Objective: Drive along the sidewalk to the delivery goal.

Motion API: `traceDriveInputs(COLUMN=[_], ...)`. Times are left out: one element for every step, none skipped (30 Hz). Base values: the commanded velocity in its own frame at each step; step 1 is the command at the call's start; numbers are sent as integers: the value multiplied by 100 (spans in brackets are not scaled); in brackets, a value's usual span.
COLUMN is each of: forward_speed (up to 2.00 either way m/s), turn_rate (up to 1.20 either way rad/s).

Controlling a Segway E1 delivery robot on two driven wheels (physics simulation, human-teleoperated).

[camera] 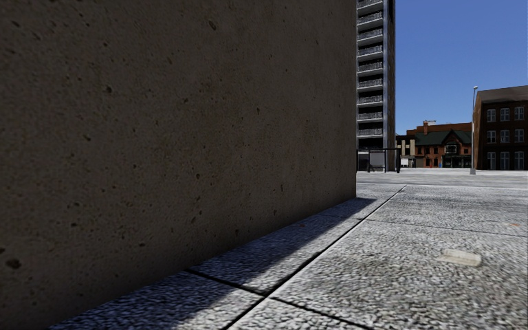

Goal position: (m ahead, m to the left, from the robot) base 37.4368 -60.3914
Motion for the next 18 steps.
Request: traceDriveInputs(forward_speed=[0, 0, 0, 0, 0, 0, 0, 0, 0, 0, 0, 0, 0, 0, 0, 0, 0, 0], turn_rate=[0, 0, 0, 0, 0, 0, 0, 0, 0, 0, 0, 0, 0, 0, 0, 0, 0, 0])
